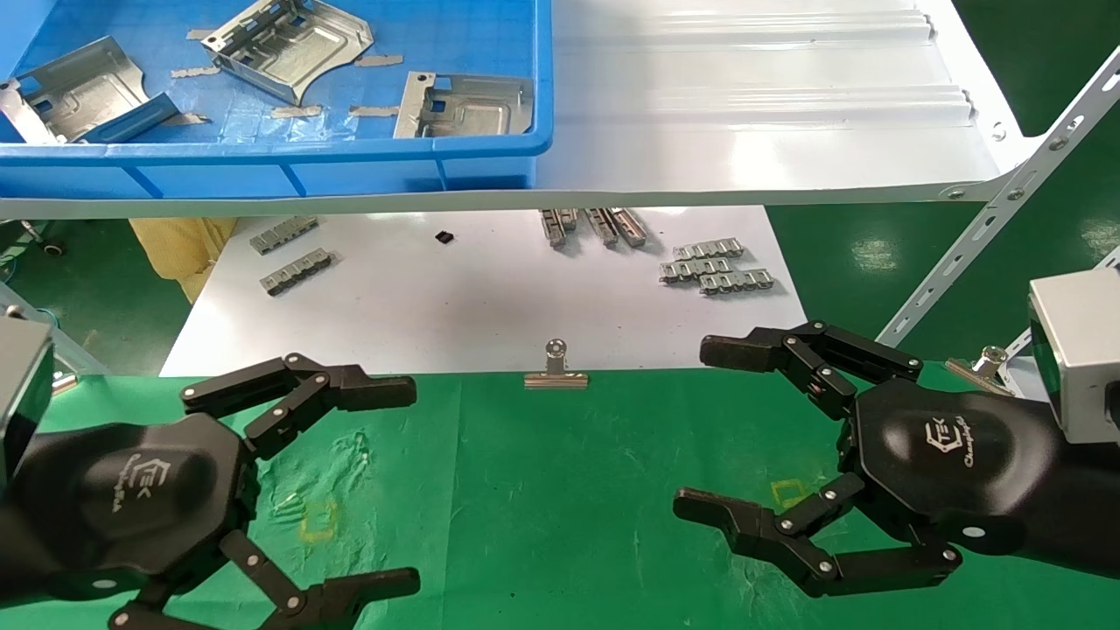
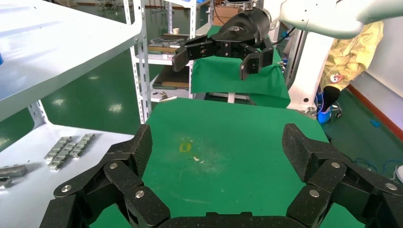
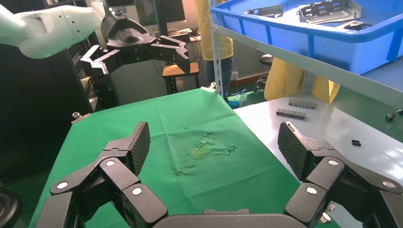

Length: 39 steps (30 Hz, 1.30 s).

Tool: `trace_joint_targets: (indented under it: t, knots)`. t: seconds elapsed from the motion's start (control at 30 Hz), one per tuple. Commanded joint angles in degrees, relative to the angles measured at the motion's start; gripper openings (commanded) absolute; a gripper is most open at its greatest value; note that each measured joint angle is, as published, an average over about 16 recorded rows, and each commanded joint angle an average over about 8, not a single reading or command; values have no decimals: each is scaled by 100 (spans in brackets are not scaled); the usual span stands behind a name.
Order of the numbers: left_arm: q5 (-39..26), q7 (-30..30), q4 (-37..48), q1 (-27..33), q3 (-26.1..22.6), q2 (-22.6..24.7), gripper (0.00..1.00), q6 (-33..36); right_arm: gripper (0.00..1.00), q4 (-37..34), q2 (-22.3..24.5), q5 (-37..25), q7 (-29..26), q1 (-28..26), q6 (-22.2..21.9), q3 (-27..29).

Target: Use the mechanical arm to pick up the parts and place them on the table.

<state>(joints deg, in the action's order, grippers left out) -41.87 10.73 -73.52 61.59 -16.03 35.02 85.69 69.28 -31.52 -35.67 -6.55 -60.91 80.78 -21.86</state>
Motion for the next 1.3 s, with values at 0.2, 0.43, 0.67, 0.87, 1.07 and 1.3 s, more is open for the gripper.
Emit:
trace_joint_targets:
  t: [0.2,0.43,0.67,0.87,1.07,1.3]
  knots:
    - [0,0,0,0,0,0,100,0,0,0,0,0,0,0,0,0]
    - [0,0,0,0,0,0,100,0,0,0,0,0,0,0,0,0]
    - [0,0,0,0,0,0,100,0,0,0,0,0,0,0,0,0]
    - [0,0,-1,0,0,0,100,0,0,0,0,0,0,0,0,0]
    - [5,29,-3,72,21,-15,100,-26,0,0,0,0,0,0,0,0]
    - [-422,442,335,1236,-28,118,100,-429,0,0,0,0,0,0,0,0]
